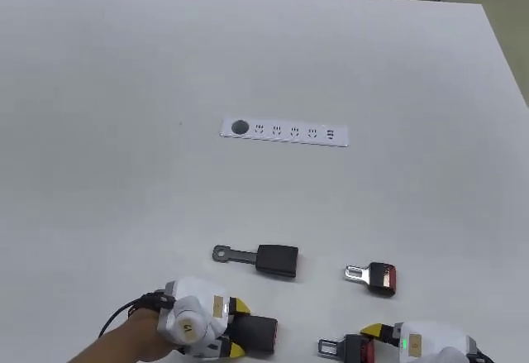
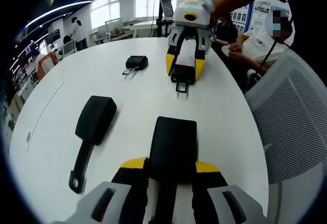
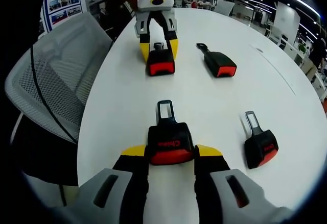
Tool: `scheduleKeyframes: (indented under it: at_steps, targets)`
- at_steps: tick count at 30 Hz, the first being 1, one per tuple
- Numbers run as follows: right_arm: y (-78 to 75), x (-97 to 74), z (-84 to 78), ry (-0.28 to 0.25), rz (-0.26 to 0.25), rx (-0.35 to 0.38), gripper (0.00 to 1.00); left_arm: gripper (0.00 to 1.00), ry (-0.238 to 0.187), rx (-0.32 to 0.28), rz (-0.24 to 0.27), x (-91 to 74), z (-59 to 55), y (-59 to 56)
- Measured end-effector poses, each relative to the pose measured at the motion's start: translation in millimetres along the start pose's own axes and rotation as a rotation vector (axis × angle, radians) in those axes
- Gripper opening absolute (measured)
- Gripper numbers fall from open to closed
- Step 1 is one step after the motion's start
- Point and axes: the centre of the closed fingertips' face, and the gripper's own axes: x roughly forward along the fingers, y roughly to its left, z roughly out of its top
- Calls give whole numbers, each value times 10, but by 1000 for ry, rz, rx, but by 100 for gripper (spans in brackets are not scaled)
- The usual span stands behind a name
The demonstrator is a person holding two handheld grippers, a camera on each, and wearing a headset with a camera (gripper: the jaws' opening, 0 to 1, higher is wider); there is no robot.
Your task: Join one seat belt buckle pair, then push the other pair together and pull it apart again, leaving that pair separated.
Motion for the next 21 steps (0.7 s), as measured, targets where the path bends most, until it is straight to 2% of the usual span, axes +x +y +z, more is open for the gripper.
scheduleKeyframes:
  at_steps: [7, 21]
  targets:
    - [14, 50, 72, -15, 2, 2, 32, 33, 2, -2, 1, 12, -15, 1]
    - [36, 148, 249, -34, -1, 4, 32, 33, 3, -6, 3, -11, 25, -15]
